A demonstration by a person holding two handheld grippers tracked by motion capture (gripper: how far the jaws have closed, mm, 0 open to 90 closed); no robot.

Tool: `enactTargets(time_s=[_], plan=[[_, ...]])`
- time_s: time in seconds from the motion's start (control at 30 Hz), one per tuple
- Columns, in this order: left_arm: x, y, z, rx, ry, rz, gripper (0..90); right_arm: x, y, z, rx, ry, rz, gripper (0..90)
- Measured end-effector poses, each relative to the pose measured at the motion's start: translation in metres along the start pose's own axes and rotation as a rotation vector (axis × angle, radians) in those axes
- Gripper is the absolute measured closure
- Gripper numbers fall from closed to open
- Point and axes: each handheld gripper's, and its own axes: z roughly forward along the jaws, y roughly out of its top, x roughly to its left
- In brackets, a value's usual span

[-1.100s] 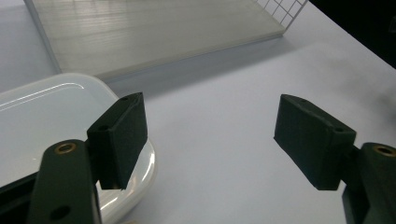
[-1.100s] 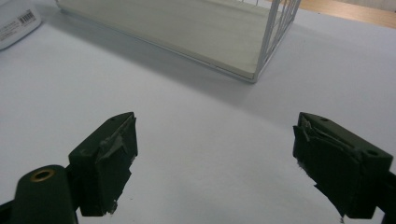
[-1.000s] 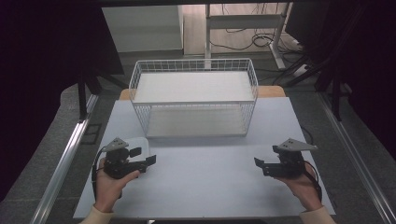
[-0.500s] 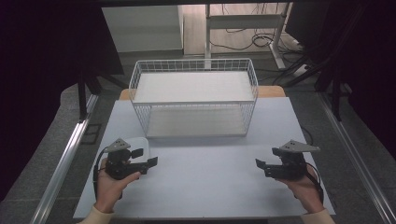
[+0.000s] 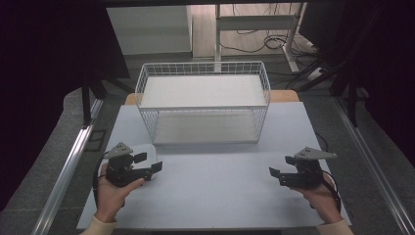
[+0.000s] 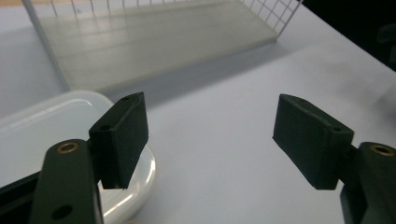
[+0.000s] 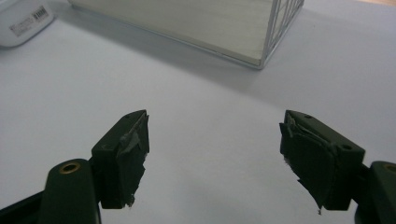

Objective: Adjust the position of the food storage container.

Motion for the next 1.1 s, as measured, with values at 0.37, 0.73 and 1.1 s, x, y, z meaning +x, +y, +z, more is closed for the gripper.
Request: enactTargets(time_s=[0.37,0.73,1.1], plan=[[0.015,0.025,-0.015,0.007,0.047,0.026,27.3,-0.002,0.0,-0.002,0.01,0.001,0.0,24.7],[0.04,0.039,-0.015,0.035,0.094,0.002,27.7,-0.001,0.0,0.0,0.024,-0.011,0.006,24.4],[0.071,0.058,-0.012,0.073,0.158,-0.002,28.0,-0.002,0.0,-0.001,0.026,-0.029,0.019,23.4]])
